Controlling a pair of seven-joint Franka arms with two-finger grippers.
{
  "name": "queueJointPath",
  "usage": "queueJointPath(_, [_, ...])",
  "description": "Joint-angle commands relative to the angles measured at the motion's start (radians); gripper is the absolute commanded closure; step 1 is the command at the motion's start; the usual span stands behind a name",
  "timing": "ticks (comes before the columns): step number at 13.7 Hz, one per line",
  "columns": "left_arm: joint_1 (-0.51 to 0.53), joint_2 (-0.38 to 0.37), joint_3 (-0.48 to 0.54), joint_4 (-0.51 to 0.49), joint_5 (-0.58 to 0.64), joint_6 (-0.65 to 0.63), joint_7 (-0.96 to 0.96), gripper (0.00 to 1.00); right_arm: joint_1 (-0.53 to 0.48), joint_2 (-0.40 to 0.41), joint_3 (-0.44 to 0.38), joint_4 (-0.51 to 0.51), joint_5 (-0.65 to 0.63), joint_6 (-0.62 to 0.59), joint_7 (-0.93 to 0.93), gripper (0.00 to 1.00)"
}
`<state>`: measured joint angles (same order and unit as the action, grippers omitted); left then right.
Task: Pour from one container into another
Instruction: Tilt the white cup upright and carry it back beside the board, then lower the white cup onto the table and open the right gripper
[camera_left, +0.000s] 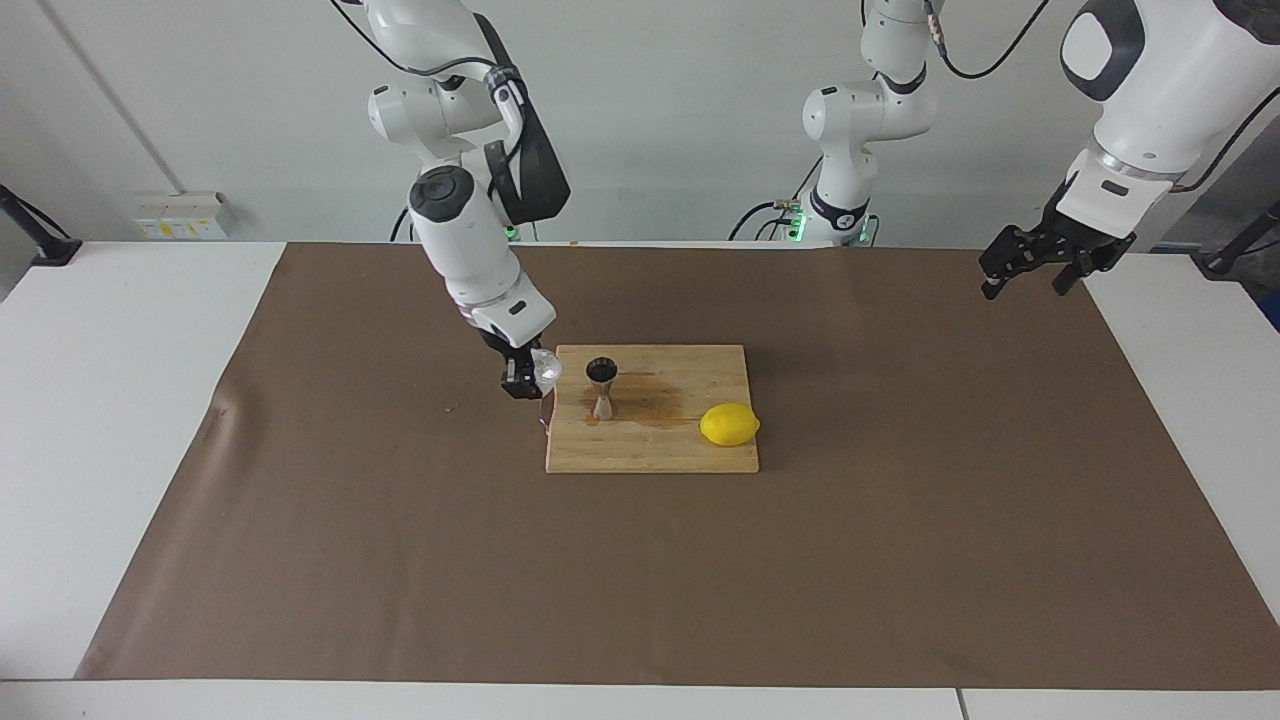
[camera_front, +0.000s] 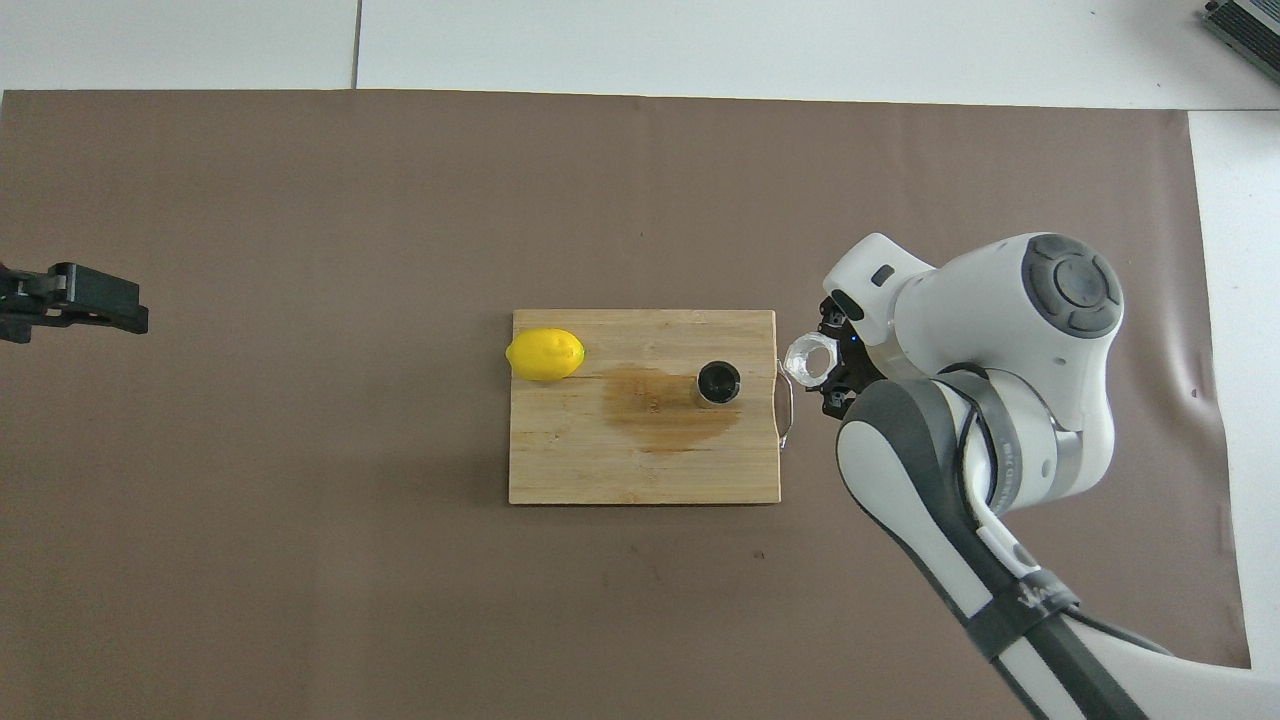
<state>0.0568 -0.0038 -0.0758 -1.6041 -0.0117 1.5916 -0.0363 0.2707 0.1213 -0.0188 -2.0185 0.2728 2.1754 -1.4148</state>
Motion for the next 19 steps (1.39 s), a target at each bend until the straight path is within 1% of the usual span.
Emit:
queueJointPath(1, [0.008,-0.027,-0.007,-0.028,0.018,-0.001,0.003,0.0,-0.099,-0.009,0.011,-0.078,0.176,0.009,-0.155,1.0])
queueJointPath(2, [0.008,-0.027,-0.007,-0.028,0.019,-0.001,0.003,0.0,-0.12,-0.006,0.011,-0.094,0.215,0.009,-0.215,1.0])
queueJointPath(3, [0.008,-0.027,-0.007,-0.028,0.018,-0.001,0.003,0.0,-0.142,-0.002,0.011,-0.101,0.226,0.009,-0.248,1.0])
queueJointPath(9, [0.008,-0.027,-0.007,-0.028,0.018,-0.001,0.003,0.0,-0.252,0.015,0.011,-0.16,0.232,0.009,-0.394,1.0])
queueJointPath(12, [0.008,-0.027,-0.007,-0.028,0.018,-0.001,0.003,0.0,-0.304,0.069,0.011,-0.167,0.307,0.01,-0.539,1.0])
queueJointPath(14, [0.008,-0.027,-0.007,-0.028,0.018,-0.001,0.003,0.0,-0.317,0.073,0.011,-0.174,0.315,0.012,-0.556,1.0])
queueJointPath(15, [0.008,-0.027,-0.007,-0.028,0.018,-0.001,0.003,0.0,-0.318,0.075,0.011,-0.178,0.315,0.012,-0.556,0.83])
queueJointPath(16, [0.008,-0.027,-0.007,-0.028,0.019,-0.001,0.003,0.0,-0.32,0.074,0.011,-0.184,0.315,0.011,-0.556,0.39])
queueJointPath(17, [0.008,-0.027,-0.007,-0.028,0.018,-0.001,0.003,0.0,-0.323,0.073,0.011,-0.184,0.315,0.001,-0.556,0.0])
queueJointPath(19, [0.008,-0.027,-0.007,-0.028,0.018,-0.001,0.003,0.0,-0.338,0.066,0.011,-0.181,0.315,-0.009,-0.556,0.0])
